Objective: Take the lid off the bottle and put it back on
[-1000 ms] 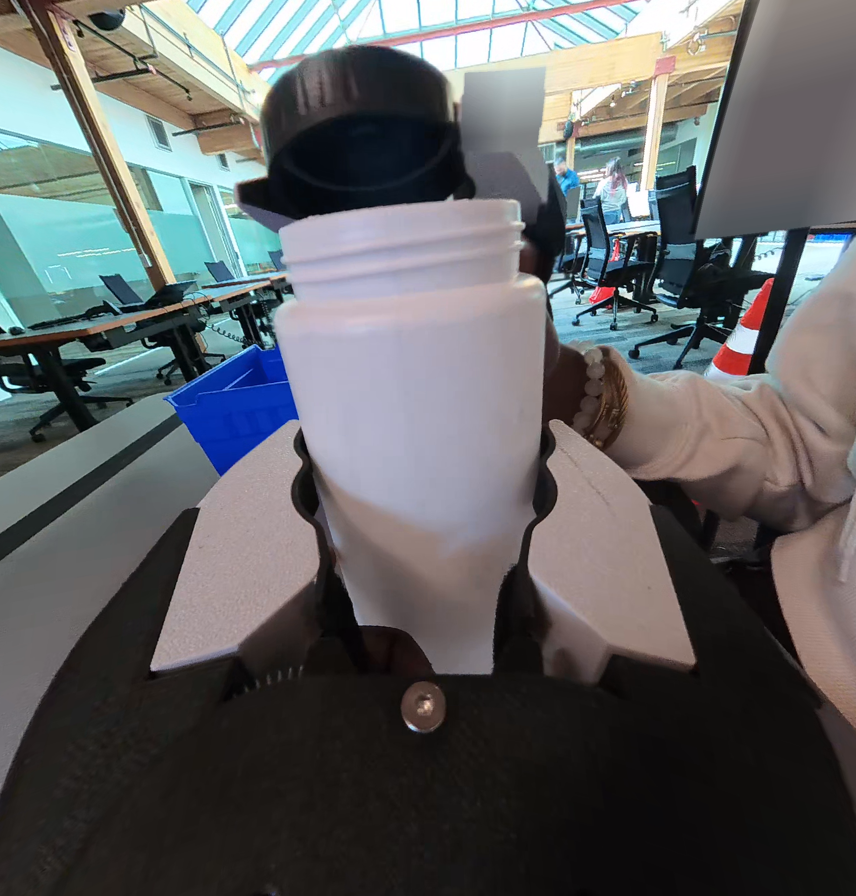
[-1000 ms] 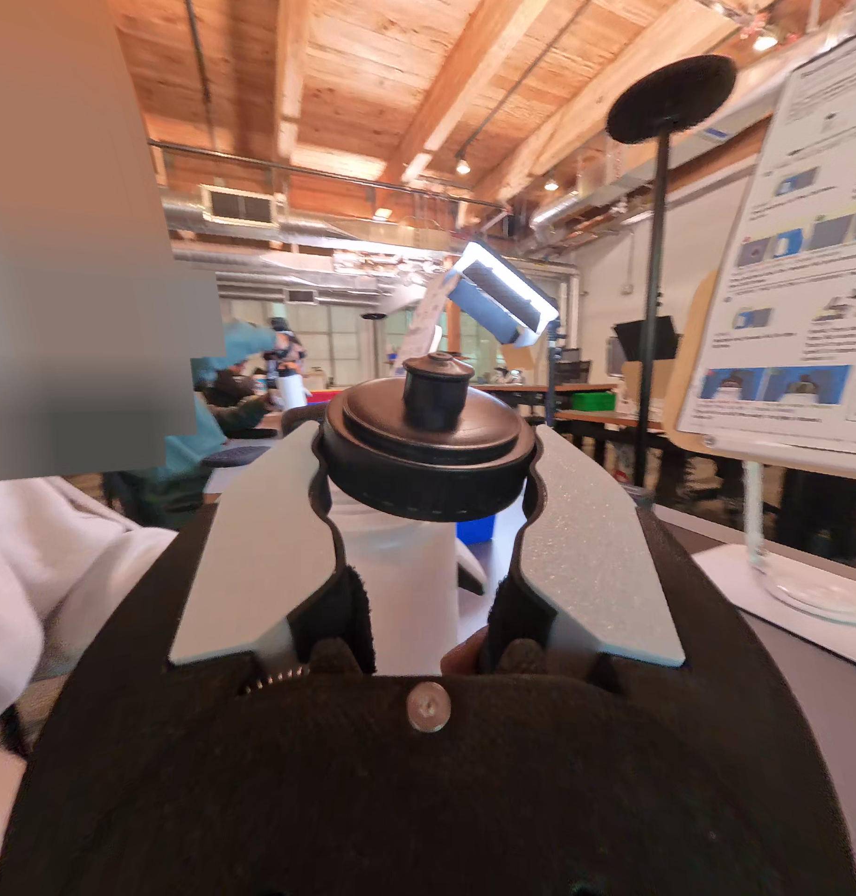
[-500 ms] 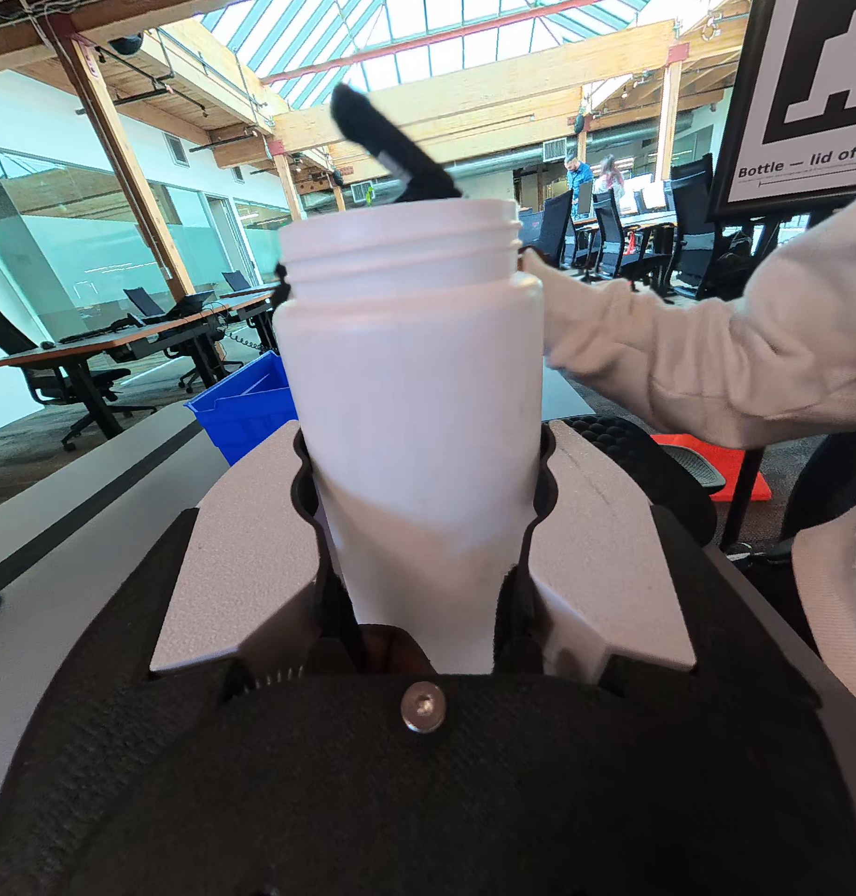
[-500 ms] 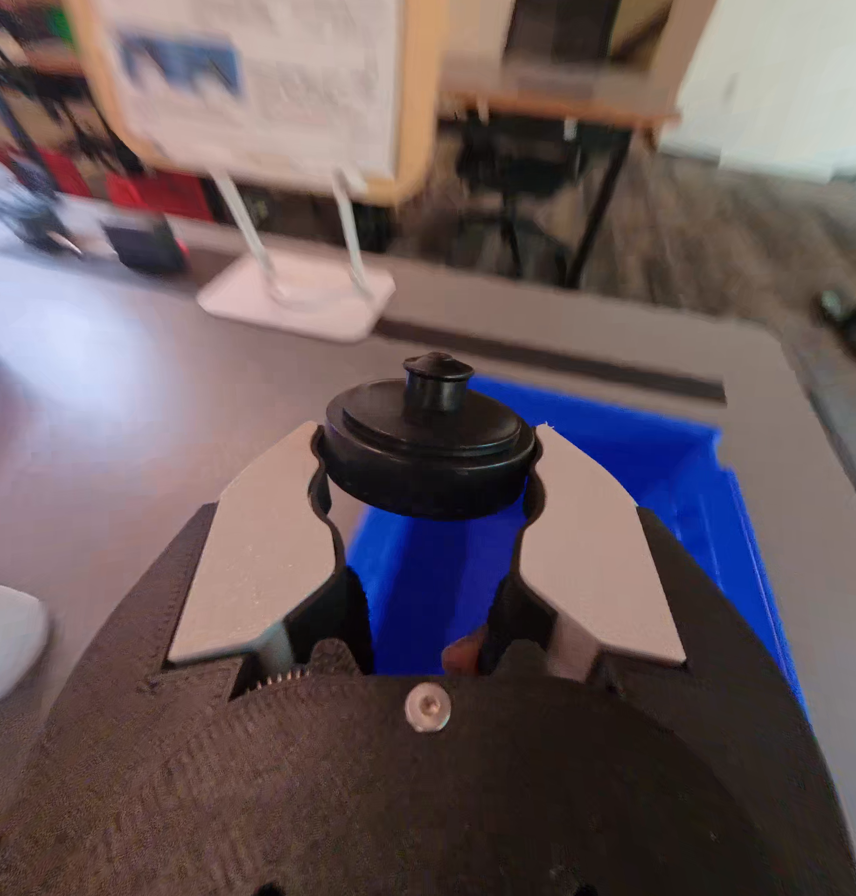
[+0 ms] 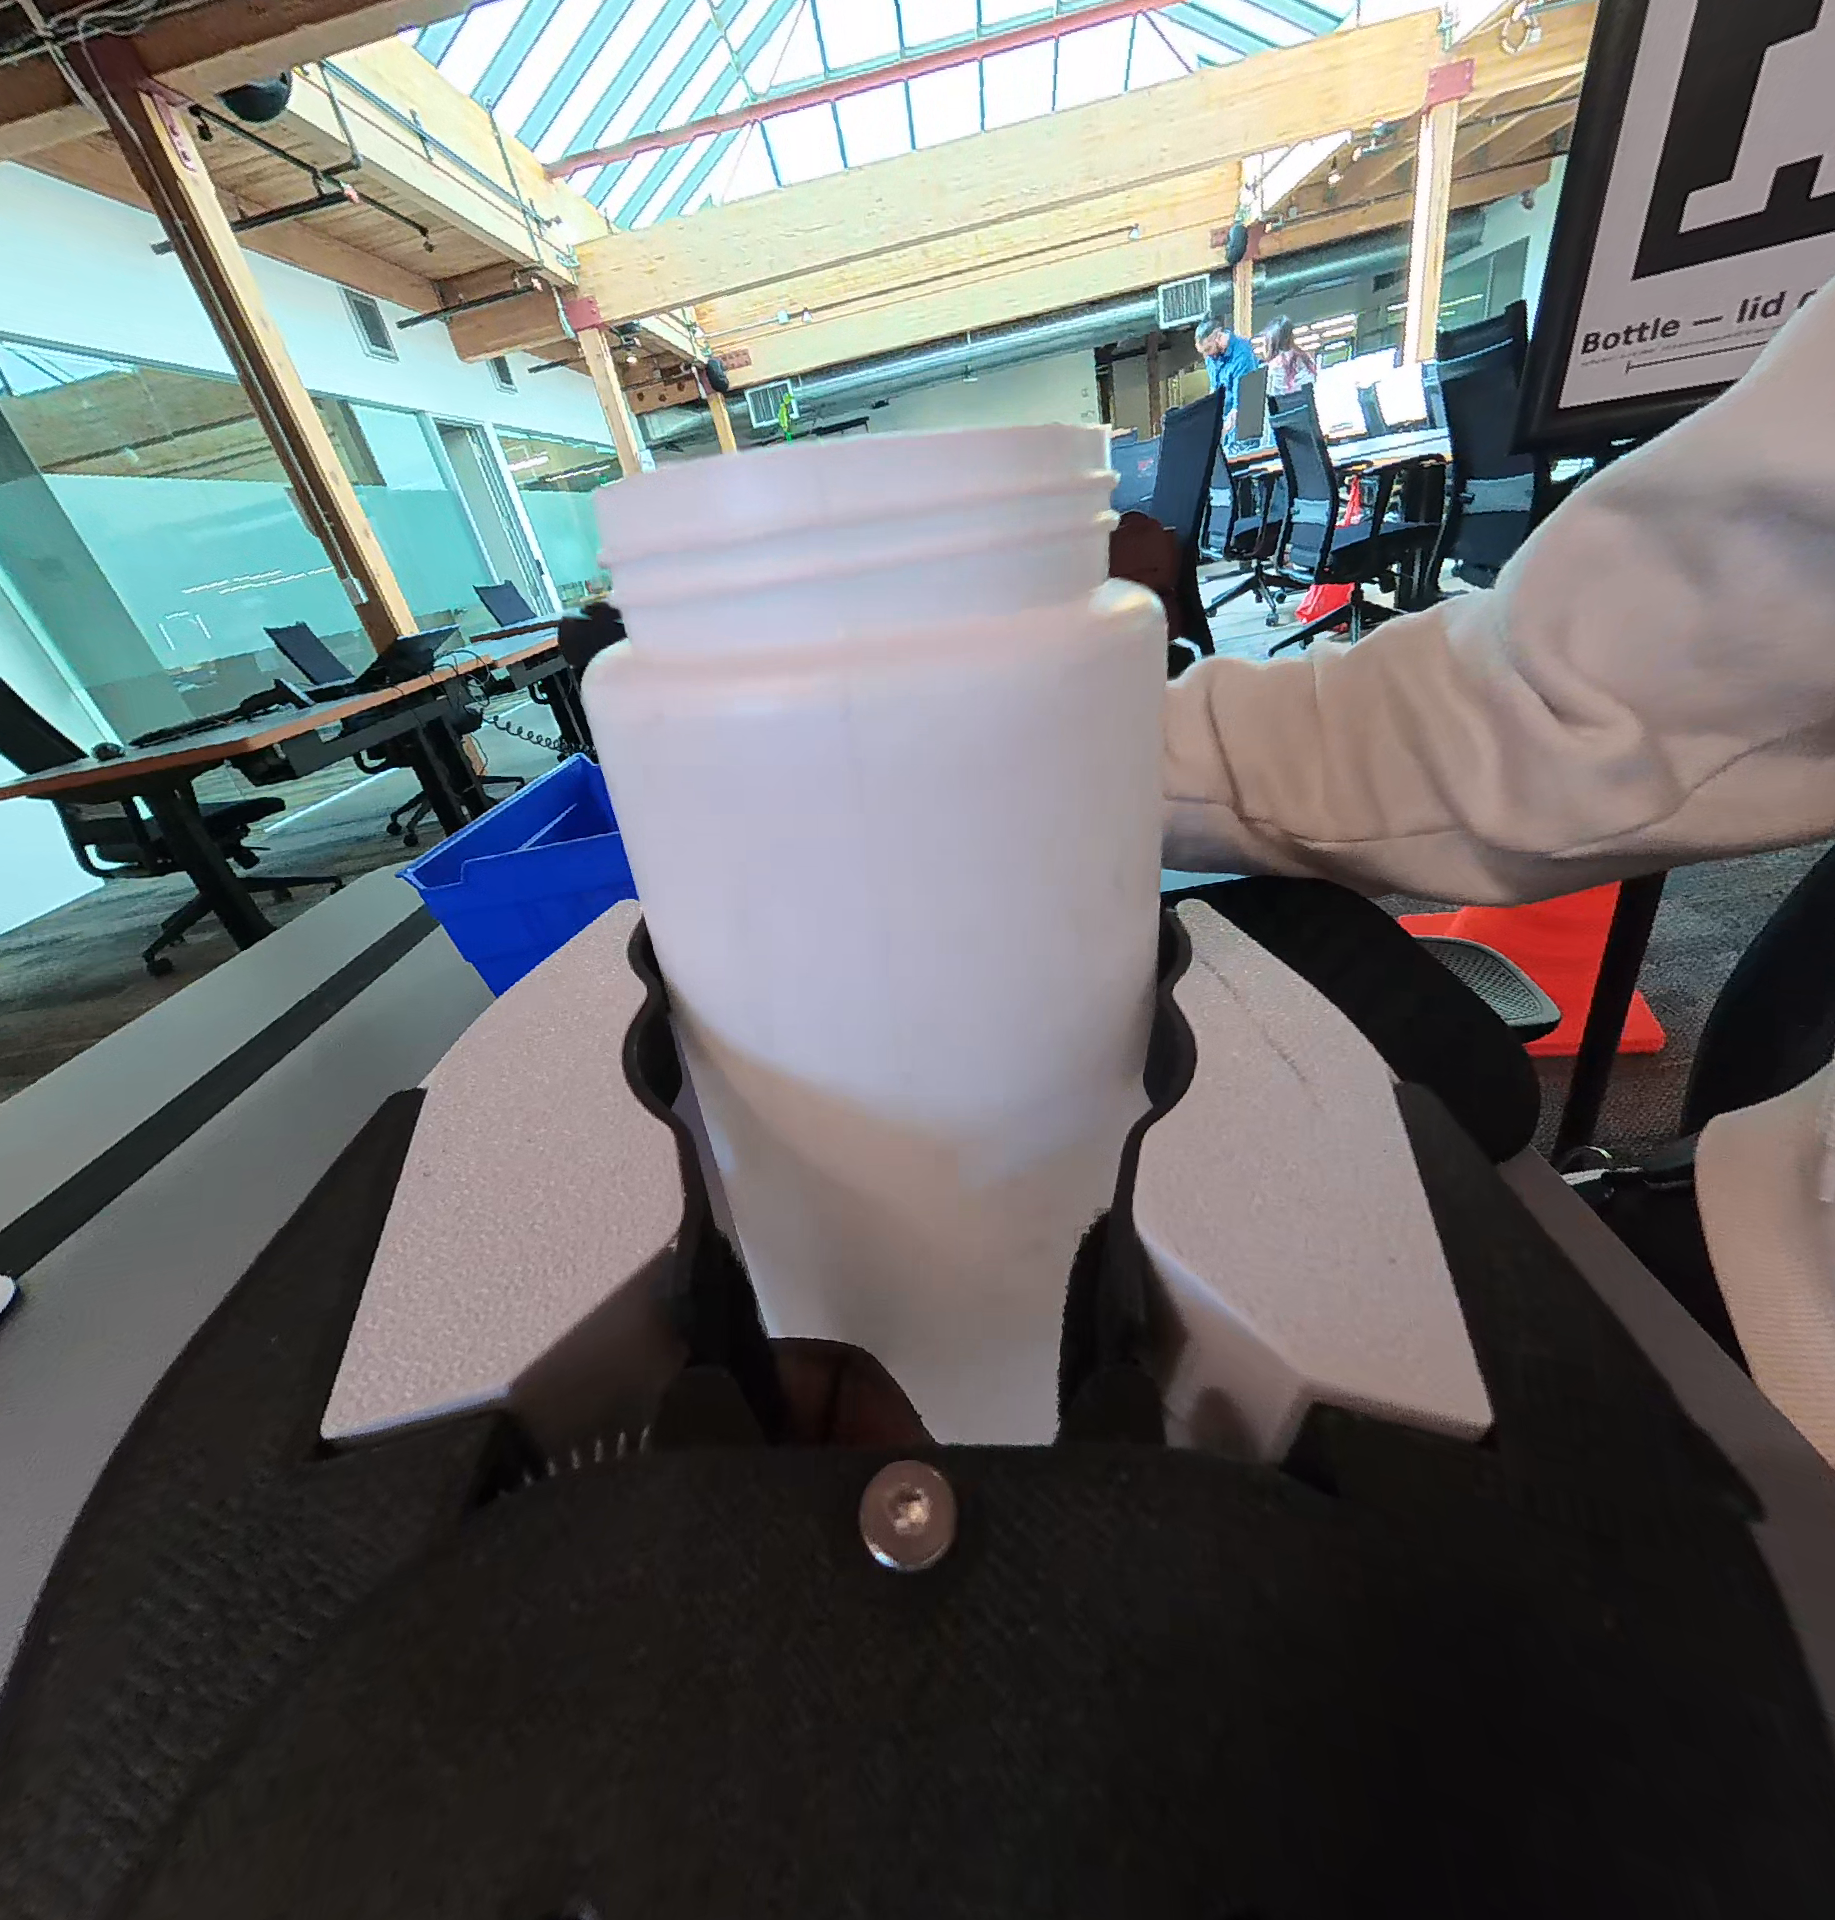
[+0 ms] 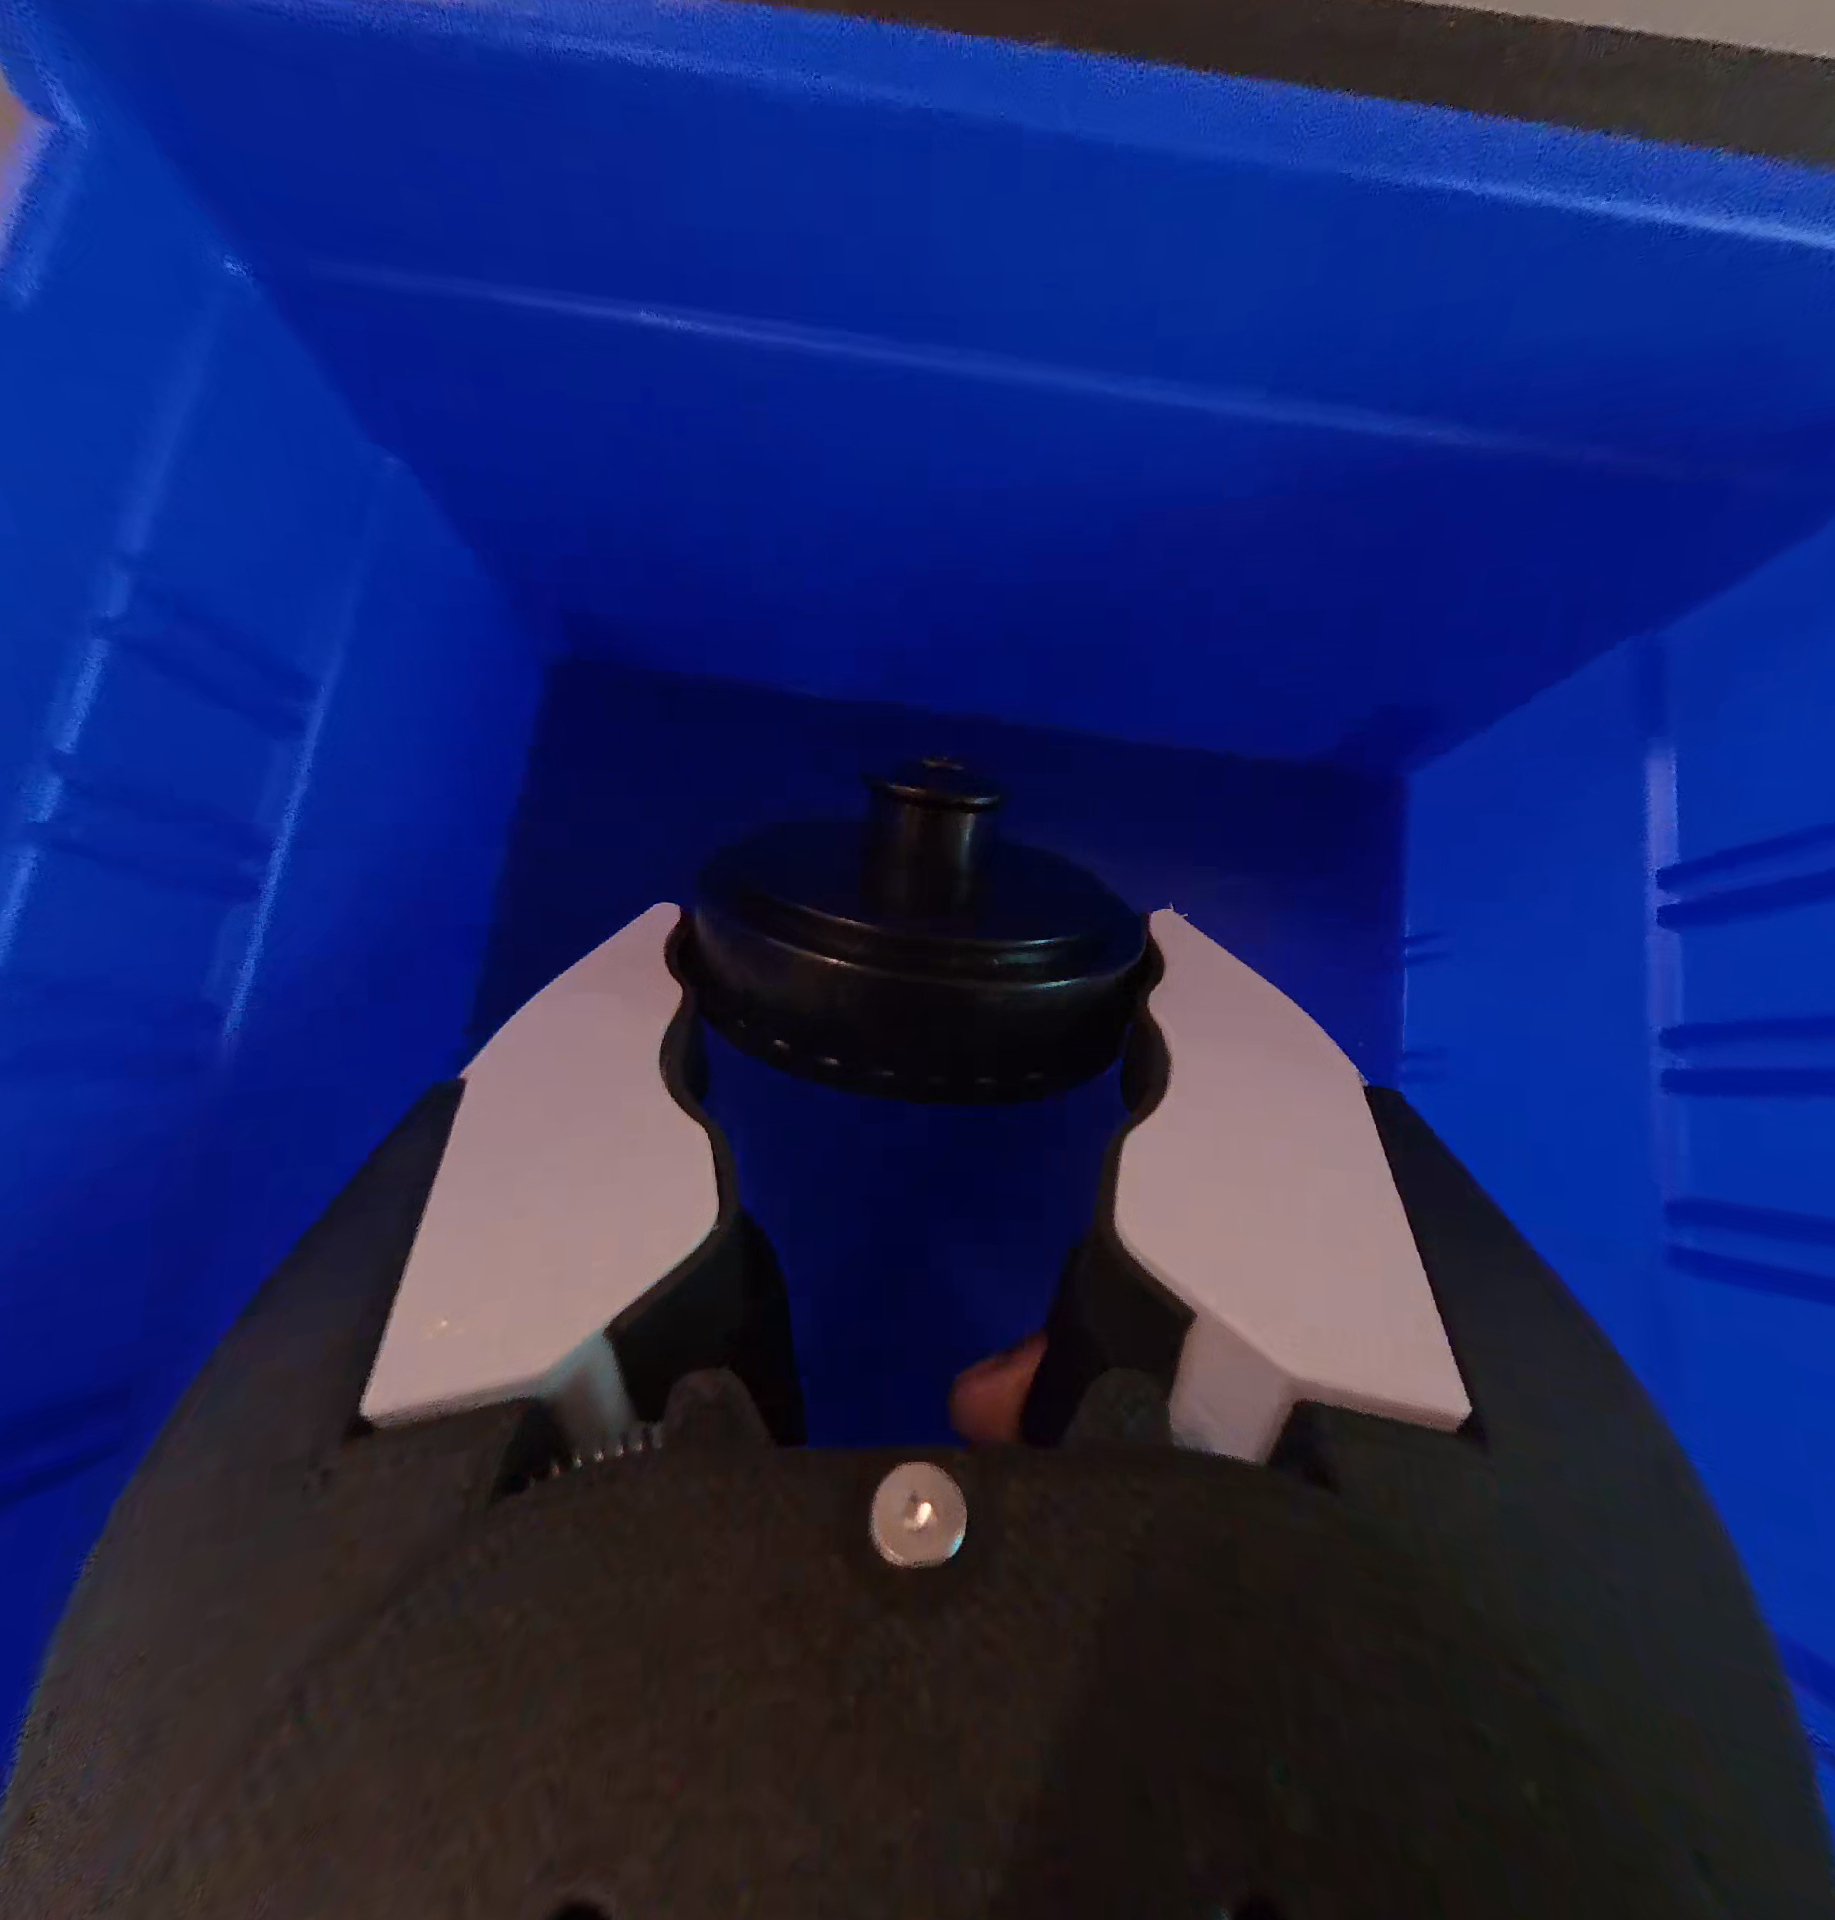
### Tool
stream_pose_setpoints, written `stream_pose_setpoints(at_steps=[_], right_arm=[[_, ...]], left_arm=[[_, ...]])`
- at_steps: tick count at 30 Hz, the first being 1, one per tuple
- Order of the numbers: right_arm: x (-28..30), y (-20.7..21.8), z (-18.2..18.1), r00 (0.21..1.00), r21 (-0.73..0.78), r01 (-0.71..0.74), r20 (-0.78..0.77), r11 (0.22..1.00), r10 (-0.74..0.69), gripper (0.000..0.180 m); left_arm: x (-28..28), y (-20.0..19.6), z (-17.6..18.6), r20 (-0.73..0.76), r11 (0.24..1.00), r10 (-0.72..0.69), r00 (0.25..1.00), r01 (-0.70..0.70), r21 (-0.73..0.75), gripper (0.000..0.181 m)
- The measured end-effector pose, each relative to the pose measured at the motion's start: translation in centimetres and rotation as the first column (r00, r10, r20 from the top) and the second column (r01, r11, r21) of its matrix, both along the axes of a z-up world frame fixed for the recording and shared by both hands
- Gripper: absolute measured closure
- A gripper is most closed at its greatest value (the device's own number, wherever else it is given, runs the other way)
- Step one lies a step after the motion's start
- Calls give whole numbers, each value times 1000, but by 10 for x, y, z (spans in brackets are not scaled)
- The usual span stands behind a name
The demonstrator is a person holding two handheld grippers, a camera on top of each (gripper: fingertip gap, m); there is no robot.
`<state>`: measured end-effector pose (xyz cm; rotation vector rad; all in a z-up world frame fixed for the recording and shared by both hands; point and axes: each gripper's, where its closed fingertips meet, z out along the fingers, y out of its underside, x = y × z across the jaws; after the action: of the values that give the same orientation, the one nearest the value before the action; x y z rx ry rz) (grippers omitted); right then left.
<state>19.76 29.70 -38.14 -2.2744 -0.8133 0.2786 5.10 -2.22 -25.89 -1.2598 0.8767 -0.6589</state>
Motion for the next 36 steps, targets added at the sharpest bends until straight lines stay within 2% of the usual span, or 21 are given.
stream_pose_setpoints(at_steps=[7,12,15,17,18,20,23,24,26,27,28,29,31,34,35,36], right_arm=[[22,6,-12,992,-23,93,82,995,-91,98],[36,5,-5,980,-8,154,130,988,-152,72],[35,-1,36,980,139,155,105,978,-170,68],[25,-16,80,988,273,104,79,956,-130,70],[12,-29,106,996,345,47,55,937,-70,74],[-27,-73,158,989,455,-122,-15,882,145,87],[-85,-163,222,874,572,-364,-64,736,482,99],[-105,-204,234,776,579,-489,-53,652,629,104],[-135,-303,237,429,528,-766,-6,367,903,108],[-141,-342,231,276,487,-844,36,224,960,109],[-147,-366,222,196,444,-886,104,131,975,110],[-153,-376,210,171,398,-913,189,84,967,112],[-162,-379,185,162,291,-955,349,57,923,123],[-162,-368,147,134,98,-990,505,98,853,141],[-164,-357,147,174,121,-984,564,128,807,146],[-164,-359,147,166,131,-985,566,111,807,151]], left_arm=[[1,0,0,-5,1000,-1,1000,1,8,92],[0,-1,0,-9,1000,-3,1000,3,9,92],[-1,1,0,2,1000,-2,1000,2,4,92],[-2,1,0,9,1000,0,1000,0,1,92],[-2,2,0,10,1000,0,1000,0,0,92],[-2,2,0,10,1000,-1,1000,1,2,92],[-2,1,0,5,1000,-2,1000,2,6,92],[-1,1,0,3,1000,-2,1000,2,8,92],[-1,0,0,-1,1000,-4,1000,4,11,92],[-1,0,0,-3,1000,-4,1000,4,12,92],[0,0,0,-7,1000,-5,1000,5,14,92],[0,0,0,-10,1000,-6,1000,6,16,92],[1,-1,0,-16,1000,-11,1000,11,20,92],[0,-1,-1,-21,1000,-6,1000,6,16,91],[-1,0,-1,-23,1000,-1,1000,2,14,91],[-1,-1,-1,-23,1000,-16,1000,17,14,93]])
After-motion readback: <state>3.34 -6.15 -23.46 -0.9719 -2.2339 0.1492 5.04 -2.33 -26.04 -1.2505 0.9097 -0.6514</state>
